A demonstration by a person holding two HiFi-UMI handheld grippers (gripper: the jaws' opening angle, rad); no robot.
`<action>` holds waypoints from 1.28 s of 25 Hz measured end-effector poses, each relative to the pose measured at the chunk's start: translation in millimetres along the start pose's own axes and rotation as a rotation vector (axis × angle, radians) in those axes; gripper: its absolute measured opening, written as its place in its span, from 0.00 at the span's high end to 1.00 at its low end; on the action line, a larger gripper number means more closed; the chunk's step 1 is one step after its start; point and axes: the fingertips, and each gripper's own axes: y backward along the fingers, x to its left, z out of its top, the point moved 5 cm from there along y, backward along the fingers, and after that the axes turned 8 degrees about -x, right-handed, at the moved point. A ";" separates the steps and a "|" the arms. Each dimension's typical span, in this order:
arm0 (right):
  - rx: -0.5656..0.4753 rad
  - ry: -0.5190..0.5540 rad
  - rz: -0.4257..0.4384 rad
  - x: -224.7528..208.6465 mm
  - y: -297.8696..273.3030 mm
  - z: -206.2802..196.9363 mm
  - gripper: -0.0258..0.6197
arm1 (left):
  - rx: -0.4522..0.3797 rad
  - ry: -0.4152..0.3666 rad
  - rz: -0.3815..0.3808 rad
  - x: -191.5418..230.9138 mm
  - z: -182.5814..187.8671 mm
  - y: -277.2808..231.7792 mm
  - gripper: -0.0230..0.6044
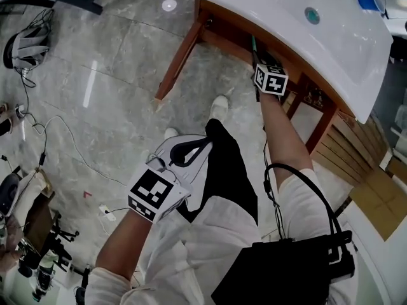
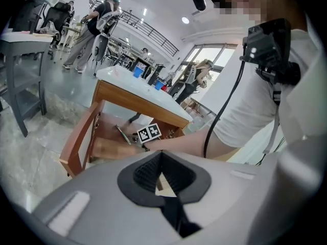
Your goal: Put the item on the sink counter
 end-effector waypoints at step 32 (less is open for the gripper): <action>-0.148 0.302 0.114 -71.4 318.8 269.9 0.87 | 0.010 -0.138 -0.091 -101.6 157.0 35.7 0.96</action>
